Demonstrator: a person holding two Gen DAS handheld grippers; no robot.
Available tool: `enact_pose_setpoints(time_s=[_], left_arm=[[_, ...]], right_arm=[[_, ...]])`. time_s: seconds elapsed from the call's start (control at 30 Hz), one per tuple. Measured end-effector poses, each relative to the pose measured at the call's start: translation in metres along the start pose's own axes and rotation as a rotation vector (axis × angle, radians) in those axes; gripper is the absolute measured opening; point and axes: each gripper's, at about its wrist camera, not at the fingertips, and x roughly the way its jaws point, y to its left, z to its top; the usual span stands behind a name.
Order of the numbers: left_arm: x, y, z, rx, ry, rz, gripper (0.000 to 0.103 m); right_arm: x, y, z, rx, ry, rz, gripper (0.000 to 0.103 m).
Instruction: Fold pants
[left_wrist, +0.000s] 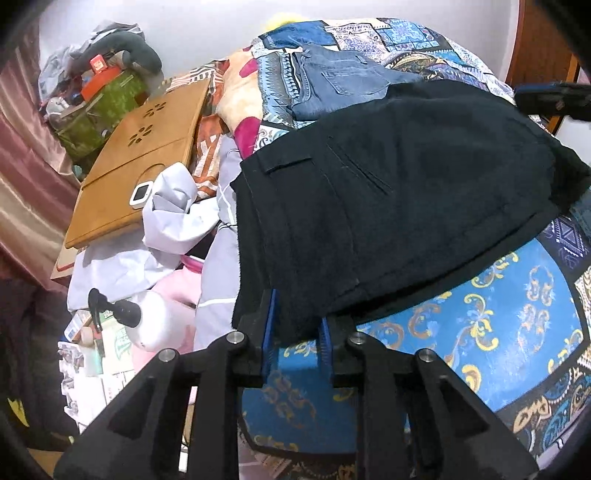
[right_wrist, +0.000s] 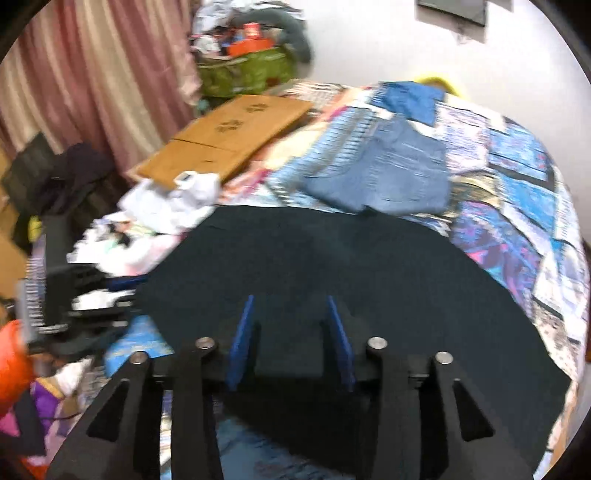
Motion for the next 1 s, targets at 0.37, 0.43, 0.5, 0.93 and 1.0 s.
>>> enact_pose_setpoints(time_s=[0.37, 0.43, 0.5, 0.93, 1.0], left_arm=[[-0.042, 0.022, 0.006, -0.103, -0.064, 0.051, 0.058], [-0.051, 0.024, 0.012, -0.13, -0.083, 0.047, 0.067], [-0.058, 0.024, 0.02, -0.145, -0.105, 0.047, 0.075], [-0.044, -0.057, 0.107, -0.122, -0.1, -0.048, 0.095], [-0.035, -0.077, 0.118, -0.099, -0.081, -0.068, 0.095]], right_arm=[[-0.014, -0.038, -0.049, 0.11, 0.029, 0.012, 0.049], [-0.023, -0.044, -0.057, 0.115, 0.023, 0.007, 0.049], [-0.031, -0.052, -0.063, 0.121, 0.009, -0.023, 0.049], [-0.119, -0.18, -0.17, 0.509, -0.104, -0.234, 0.062], [-0.122, -0.194, -0.188, 0.578, -0.105, -0.232, 0.062]])
